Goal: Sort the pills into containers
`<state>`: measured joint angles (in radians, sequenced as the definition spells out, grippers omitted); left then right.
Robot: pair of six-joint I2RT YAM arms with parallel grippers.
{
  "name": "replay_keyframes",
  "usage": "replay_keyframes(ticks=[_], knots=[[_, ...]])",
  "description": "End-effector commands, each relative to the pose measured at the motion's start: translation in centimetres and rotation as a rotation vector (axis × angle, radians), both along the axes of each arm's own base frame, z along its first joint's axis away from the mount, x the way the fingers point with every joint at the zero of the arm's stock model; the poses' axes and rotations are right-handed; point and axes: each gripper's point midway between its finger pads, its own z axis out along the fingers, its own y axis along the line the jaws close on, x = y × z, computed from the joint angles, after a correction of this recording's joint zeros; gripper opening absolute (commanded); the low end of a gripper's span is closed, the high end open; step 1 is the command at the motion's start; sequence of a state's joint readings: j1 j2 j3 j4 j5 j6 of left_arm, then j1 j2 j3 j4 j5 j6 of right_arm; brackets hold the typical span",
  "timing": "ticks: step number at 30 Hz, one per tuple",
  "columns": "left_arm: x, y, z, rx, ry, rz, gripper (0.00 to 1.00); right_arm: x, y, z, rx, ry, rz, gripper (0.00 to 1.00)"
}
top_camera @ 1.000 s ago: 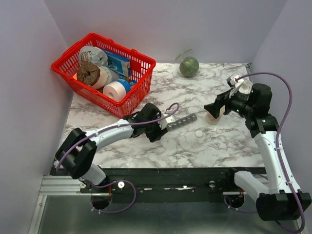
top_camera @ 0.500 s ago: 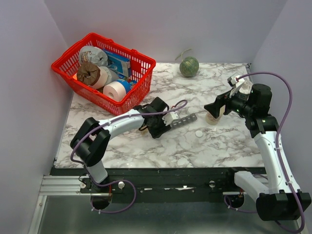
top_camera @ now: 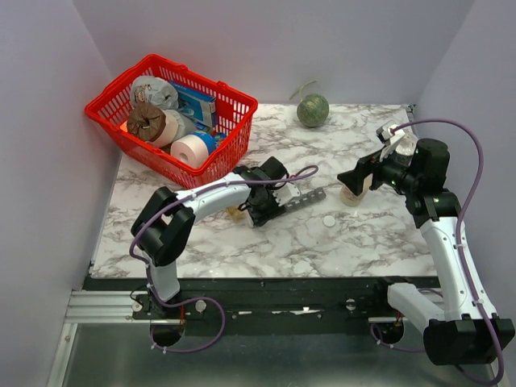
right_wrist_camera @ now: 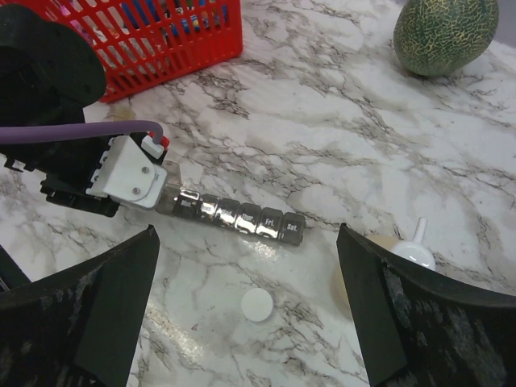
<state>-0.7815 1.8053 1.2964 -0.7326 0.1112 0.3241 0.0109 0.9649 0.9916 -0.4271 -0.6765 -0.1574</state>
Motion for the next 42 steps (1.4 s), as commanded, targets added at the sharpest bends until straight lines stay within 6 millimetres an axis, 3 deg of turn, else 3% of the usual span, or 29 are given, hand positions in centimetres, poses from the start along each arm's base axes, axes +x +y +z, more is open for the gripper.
replay_keyframes(ticks=[1,42], knots=[[-0.1,0.7,0.6,0.098,-0.008,0.016,0.0,-0.1,0.0,-0.3,0.01,0.005,0.0,1.0],[1.4,0.2,0.9,0.397,-0.156,-0.021,0.0,-0.4,0.2,-0.6,0.014,0.012,0.019,1.0]])
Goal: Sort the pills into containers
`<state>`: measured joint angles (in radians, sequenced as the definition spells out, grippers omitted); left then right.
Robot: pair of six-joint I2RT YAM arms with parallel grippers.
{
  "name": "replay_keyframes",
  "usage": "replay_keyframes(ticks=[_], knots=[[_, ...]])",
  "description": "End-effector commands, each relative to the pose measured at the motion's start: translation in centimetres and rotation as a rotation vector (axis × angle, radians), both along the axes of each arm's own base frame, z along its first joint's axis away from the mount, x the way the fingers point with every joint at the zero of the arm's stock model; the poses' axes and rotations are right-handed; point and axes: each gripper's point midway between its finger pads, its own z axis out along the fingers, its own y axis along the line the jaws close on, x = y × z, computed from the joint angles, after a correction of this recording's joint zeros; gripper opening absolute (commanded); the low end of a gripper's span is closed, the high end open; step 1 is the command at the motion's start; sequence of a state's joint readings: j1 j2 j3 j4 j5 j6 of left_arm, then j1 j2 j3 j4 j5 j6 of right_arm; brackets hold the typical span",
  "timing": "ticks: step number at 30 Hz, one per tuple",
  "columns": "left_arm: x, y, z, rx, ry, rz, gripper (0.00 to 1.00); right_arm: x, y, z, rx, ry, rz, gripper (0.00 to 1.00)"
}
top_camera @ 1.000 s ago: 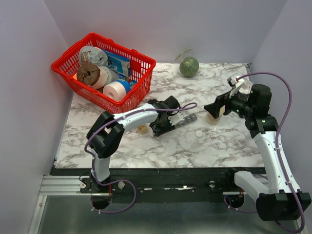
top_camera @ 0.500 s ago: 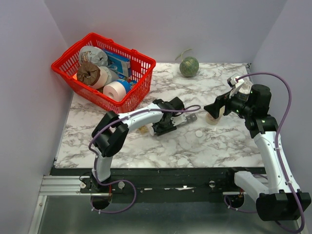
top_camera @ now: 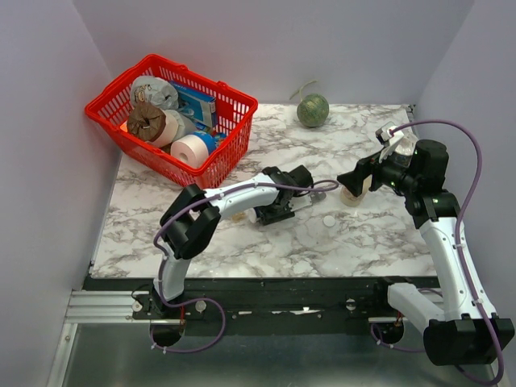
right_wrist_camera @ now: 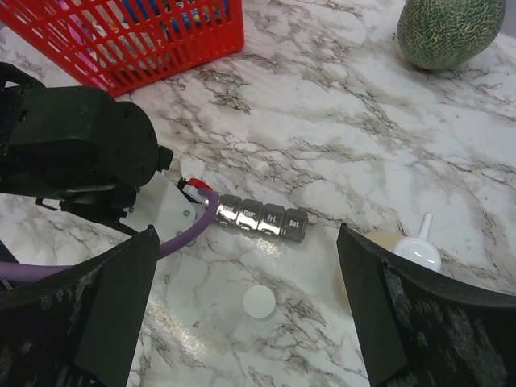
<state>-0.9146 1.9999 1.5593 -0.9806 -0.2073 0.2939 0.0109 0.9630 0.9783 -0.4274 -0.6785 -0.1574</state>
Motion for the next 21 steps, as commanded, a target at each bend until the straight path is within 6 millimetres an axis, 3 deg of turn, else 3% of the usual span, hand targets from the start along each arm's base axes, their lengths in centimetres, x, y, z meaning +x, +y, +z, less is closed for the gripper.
replay_keyframes(ticks=[1,21], knots=[[0.4,0.59,0.57,0.07,-0.048,0.0,0.0,-0.32,0.21,0.01,0.014,-0.003,0.017,1.0],[0.46,0.08,0.98,0.137,-0.089,-0.069,0.0,-0.36,0.16,0.07,0.013,-0.006,0.016,1.0]])
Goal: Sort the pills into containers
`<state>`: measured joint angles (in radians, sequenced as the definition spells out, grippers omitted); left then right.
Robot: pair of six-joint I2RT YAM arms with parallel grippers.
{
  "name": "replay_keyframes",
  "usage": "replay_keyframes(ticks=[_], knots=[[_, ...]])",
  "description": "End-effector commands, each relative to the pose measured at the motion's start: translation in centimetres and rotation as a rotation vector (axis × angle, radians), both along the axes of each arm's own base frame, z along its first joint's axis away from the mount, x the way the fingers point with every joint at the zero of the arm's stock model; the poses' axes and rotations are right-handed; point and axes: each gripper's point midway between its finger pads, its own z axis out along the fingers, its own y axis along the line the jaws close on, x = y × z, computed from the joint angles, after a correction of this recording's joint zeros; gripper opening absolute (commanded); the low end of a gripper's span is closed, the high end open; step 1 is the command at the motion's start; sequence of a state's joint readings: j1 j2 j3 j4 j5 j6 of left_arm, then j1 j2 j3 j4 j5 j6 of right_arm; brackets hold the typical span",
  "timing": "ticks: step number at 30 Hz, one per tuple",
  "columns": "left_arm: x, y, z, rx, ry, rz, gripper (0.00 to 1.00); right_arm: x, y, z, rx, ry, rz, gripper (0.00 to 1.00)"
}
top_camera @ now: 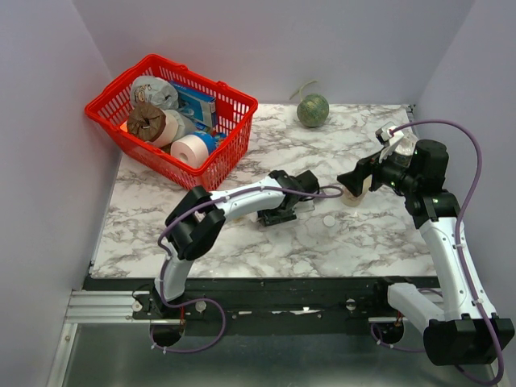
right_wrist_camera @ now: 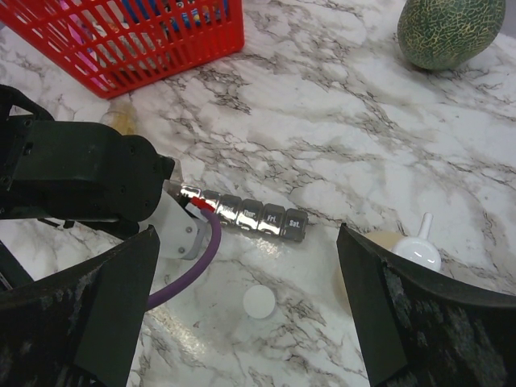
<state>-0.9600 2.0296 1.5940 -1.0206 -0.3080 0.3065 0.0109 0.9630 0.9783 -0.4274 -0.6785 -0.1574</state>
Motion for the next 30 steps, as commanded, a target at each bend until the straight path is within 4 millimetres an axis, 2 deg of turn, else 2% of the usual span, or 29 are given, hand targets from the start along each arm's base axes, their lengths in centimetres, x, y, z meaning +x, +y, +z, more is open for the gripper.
replay_keyframes(ticks=[1,17,30], knots=[[0.31,0.22,0.51,0.052,-0.029,-0.025,0.0,-0.36,0.18,0.06,0.012,-0.006,0.017,1.0],[0.25,0.37,0.25,0.119,-0.057,-0.066,0.0,-0.41,0.25,0.08,0.015,-0.005,0.02,1.0],[0.95,0.35,0.37,0.157,-0.092,-0.085,0.0,-0.44,0.26,0.06,0.014,-0.004,0.022,1.0]])
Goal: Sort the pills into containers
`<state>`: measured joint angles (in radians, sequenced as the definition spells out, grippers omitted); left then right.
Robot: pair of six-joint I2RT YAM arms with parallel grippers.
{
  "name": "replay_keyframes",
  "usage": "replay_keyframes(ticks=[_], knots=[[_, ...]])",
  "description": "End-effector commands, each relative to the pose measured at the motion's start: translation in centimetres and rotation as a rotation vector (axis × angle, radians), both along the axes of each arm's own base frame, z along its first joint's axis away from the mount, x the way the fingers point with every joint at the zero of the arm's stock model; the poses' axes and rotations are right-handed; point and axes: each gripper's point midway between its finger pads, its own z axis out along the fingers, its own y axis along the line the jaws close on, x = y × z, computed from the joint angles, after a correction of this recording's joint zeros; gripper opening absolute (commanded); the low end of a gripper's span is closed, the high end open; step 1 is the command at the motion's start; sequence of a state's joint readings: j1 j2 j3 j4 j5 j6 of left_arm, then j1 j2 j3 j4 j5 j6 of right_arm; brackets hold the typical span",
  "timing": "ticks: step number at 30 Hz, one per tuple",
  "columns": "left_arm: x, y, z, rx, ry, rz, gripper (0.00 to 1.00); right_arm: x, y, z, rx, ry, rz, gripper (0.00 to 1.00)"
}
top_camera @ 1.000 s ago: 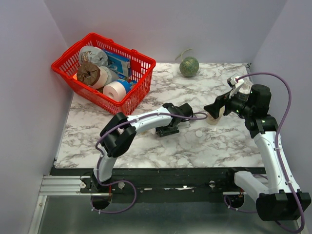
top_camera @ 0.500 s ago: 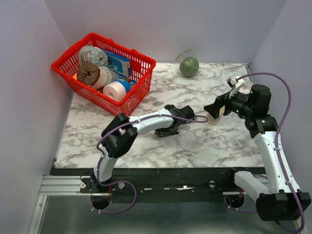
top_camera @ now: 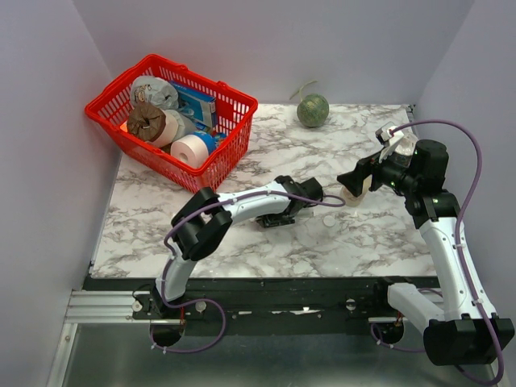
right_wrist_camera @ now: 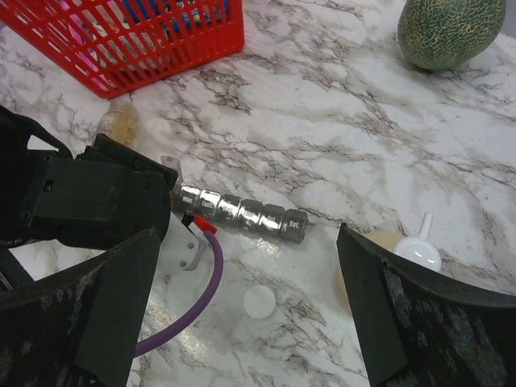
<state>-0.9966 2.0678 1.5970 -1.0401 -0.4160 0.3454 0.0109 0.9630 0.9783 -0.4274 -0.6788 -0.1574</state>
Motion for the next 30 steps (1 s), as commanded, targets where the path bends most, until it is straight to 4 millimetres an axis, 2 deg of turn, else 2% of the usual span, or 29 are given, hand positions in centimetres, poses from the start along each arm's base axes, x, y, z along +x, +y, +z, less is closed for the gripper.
replay_keyframes(ticks=[1,18,30], knots=[[0.73,-0.2,0.8,0.04,-0.042,-0.024,0.0,-0.44,0.26,0.06,0.014,-0.004,0.022,1.0],[1.03,-0.9,1.32,0.077,-0.073,-0.1,0.0,-0.49,0.23,0.17,0.013,-0.01,0.021,1.0],[0.68,-0.24,0.97,0.107,-0.052,-0.12,0.0,-0.55,0.19,0.26,0.011,-0.013,0.018,1.0]])
